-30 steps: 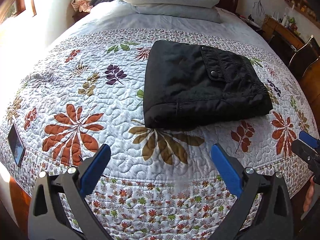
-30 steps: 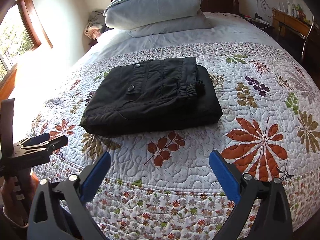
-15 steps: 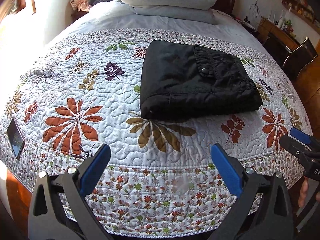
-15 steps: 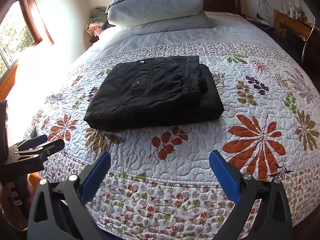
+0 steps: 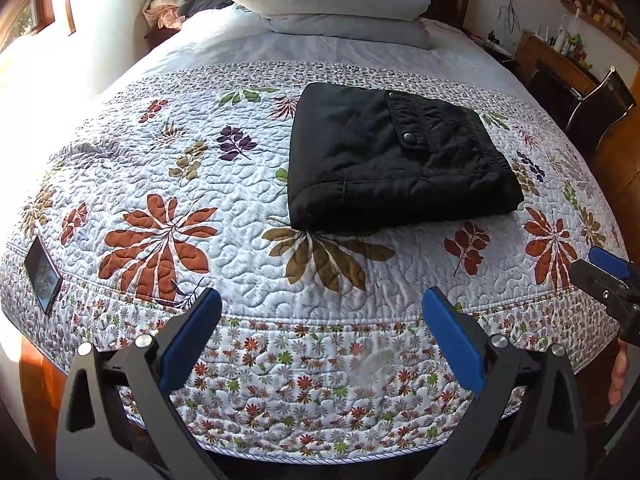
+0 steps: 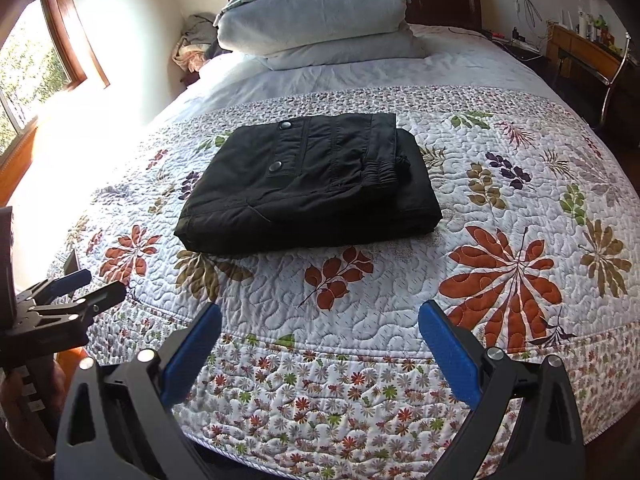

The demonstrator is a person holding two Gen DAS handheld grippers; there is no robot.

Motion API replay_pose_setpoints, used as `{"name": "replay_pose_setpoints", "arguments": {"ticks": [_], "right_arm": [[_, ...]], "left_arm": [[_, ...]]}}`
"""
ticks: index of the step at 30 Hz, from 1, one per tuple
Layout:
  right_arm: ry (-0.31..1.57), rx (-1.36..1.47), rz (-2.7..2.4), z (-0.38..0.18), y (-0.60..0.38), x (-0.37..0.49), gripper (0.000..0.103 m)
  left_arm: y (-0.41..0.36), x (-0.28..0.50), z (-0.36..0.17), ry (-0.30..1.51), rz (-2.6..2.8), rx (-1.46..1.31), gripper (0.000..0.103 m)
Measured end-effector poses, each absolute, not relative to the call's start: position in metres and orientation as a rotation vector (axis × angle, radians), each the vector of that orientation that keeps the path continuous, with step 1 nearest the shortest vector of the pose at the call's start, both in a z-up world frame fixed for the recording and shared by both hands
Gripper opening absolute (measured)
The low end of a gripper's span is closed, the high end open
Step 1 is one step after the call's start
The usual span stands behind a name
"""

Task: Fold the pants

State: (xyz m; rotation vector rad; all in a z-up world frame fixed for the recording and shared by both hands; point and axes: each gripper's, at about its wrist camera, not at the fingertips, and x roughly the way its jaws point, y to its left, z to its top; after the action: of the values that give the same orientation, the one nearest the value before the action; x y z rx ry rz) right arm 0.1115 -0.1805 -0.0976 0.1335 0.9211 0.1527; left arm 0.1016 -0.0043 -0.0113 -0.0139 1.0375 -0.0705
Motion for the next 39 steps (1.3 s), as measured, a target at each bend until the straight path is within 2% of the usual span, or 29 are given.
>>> {"name": "replay_pose_setpoints", "arguments": {"ticks": [39], "right_arm": [[0.93, 0.082, 0.161, -0.101, -0.171, 0.109, 0.099]], "left_arm": [[-0.011, 0.099, 0.001, 0.987, -0.12, 0.01, 0.1]]}}
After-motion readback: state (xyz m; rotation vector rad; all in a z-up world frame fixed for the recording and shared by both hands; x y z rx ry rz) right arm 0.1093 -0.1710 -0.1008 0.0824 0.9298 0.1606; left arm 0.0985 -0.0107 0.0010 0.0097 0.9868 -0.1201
